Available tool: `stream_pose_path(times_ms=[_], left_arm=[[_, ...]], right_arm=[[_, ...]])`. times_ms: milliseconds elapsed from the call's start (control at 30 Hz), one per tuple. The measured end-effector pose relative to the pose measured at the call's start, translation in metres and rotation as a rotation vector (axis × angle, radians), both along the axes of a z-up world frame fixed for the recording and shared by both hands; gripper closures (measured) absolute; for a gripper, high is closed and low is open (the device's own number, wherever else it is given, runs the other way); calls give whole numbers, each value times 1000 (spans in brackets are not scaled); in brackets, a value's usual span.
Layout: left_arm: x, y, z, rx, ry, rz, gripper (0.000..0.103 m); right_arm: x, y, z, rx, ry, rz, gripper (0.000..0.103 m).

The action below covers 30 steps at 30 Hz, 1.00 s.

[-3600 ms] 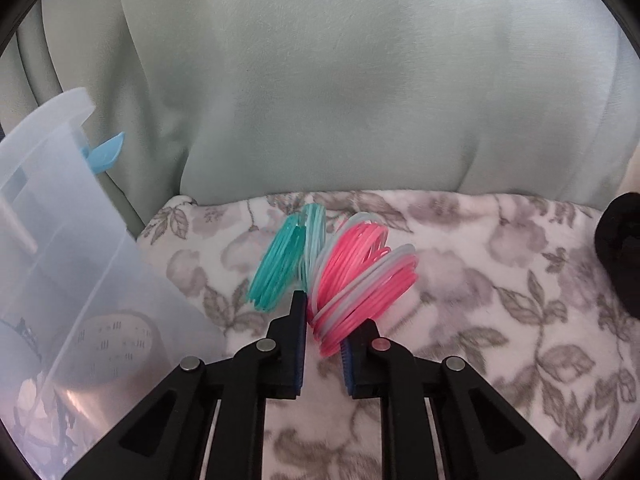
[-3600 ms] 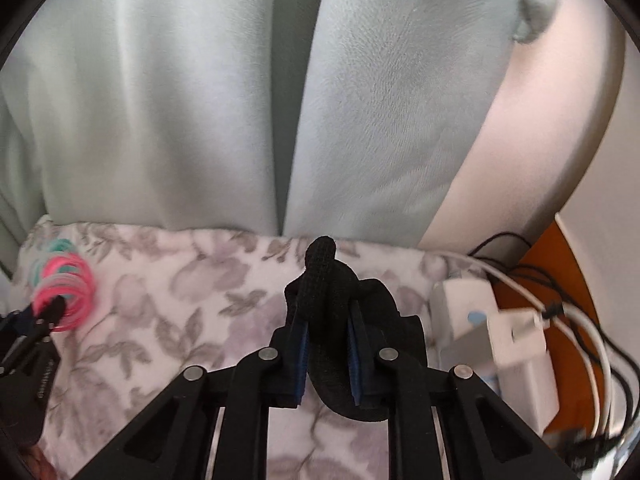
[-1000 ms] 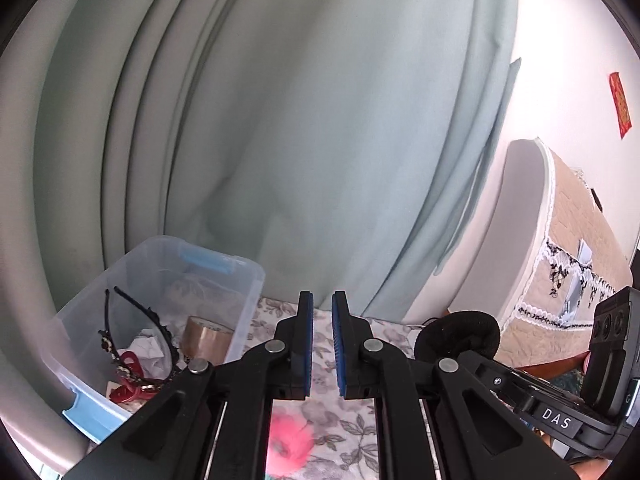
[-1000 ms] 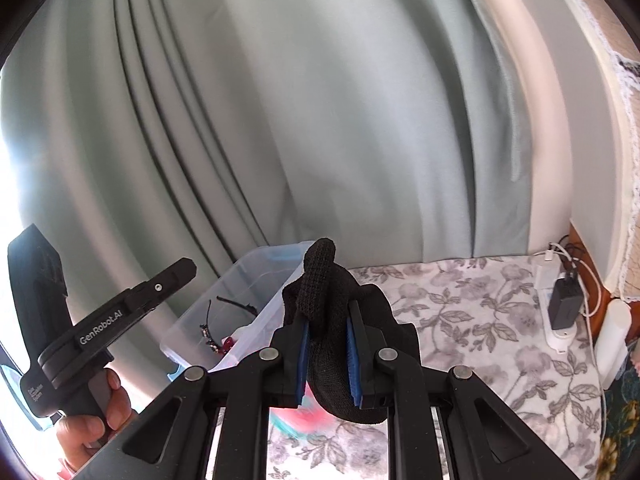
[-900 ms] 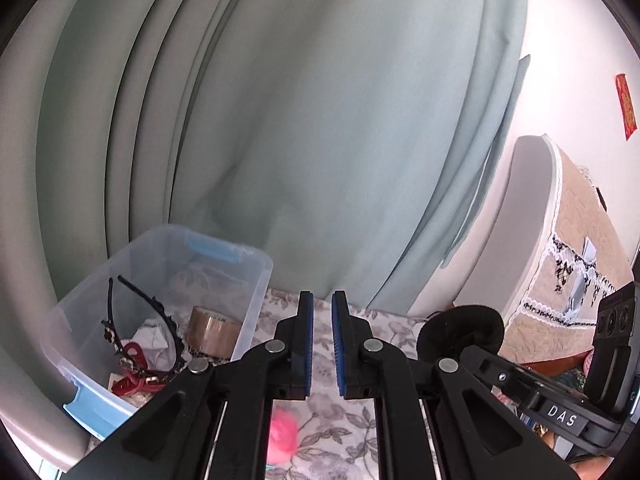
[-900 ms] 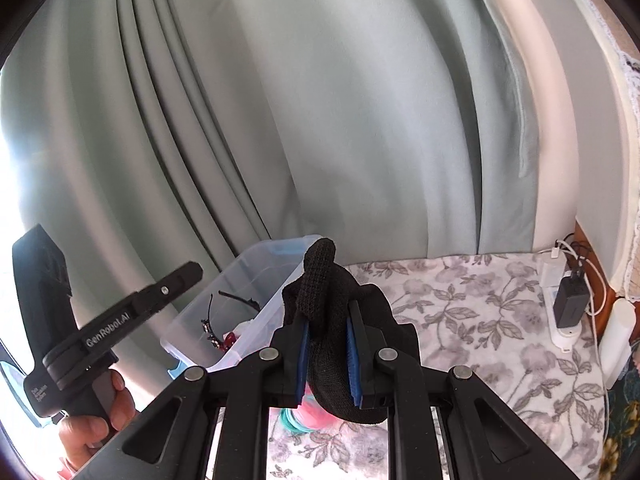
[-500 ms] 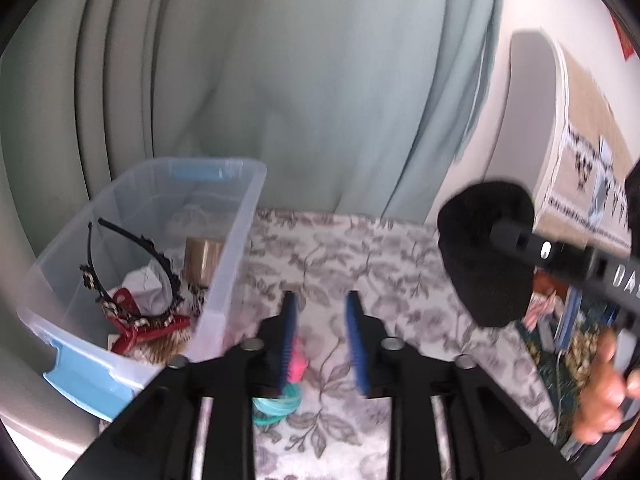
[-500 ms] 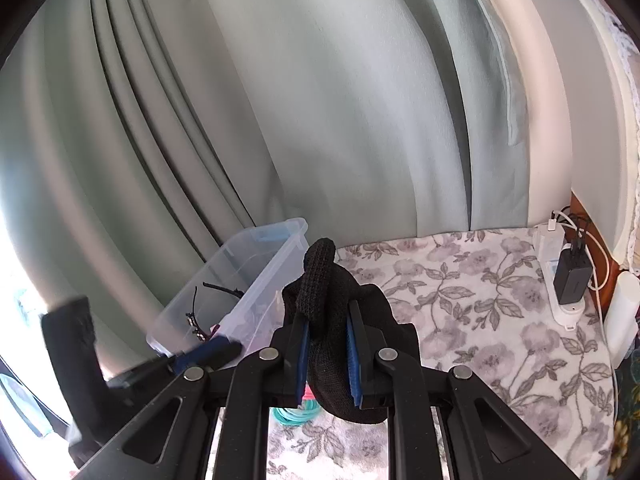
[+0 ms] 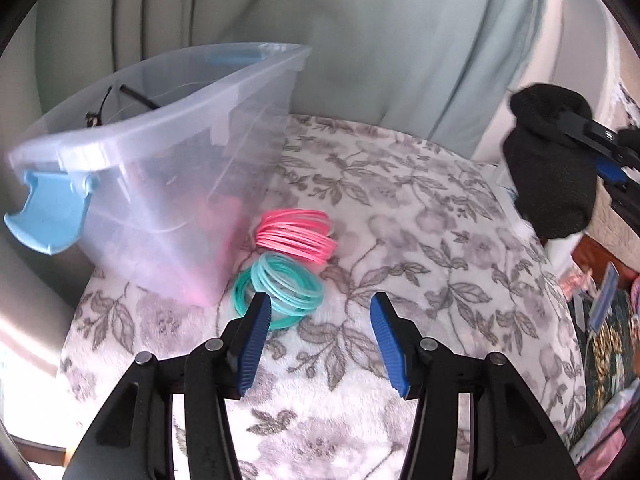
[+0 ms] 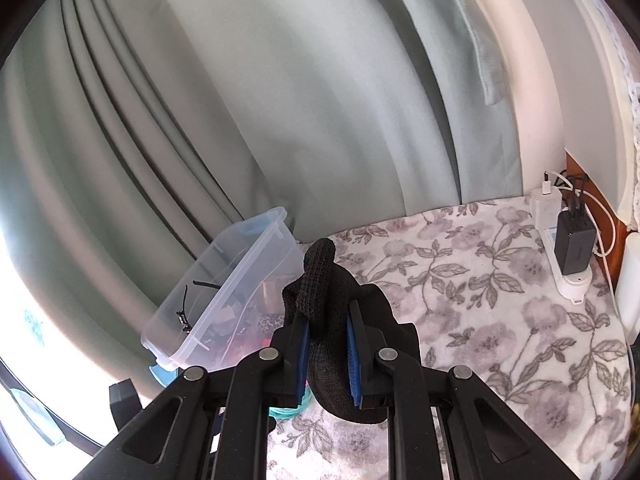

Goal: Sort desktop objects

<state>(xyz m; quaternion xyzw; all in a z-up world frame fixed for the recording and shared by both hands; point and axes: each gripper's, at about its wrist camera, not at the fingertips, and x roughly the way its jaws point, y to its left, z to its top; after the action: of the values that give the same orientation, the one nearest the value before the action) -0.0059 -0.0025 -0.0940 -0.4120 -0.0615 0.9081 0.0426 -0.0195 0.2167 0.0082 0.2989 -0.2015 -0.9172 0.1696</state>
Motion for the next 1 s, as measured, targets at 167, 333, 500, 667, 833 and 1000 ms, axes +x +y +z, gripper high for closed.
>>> stream_pose_path(times_ms=[167, 333, 500, 667, 833, 1000], left_arm=[[-8, 0, -14, -32, -22, 116, 50], [-21, 1, -34, -57, -76, 196, 50], [-34, -2, -44, -31, -117, 243, 50], [-41, -2, -48, -5, -124, 256, 68], [-43, 3, -39, 8, -95, 220, 90], [-39, 16, -25, 17, -62, 142, 98]], right_arm=[[2, 13, -8, -25, -11, -10, 85], [1, 30, -18, -57, -24, -34, 85], [1, 42, -25, -76, -35, -43, 85], [-4, 49, -32, -92, -47, -42, 85], [-1, 48, -29, -87, -40, -40, 85], [3, 45, -24, -78, -30, -39, 85]])
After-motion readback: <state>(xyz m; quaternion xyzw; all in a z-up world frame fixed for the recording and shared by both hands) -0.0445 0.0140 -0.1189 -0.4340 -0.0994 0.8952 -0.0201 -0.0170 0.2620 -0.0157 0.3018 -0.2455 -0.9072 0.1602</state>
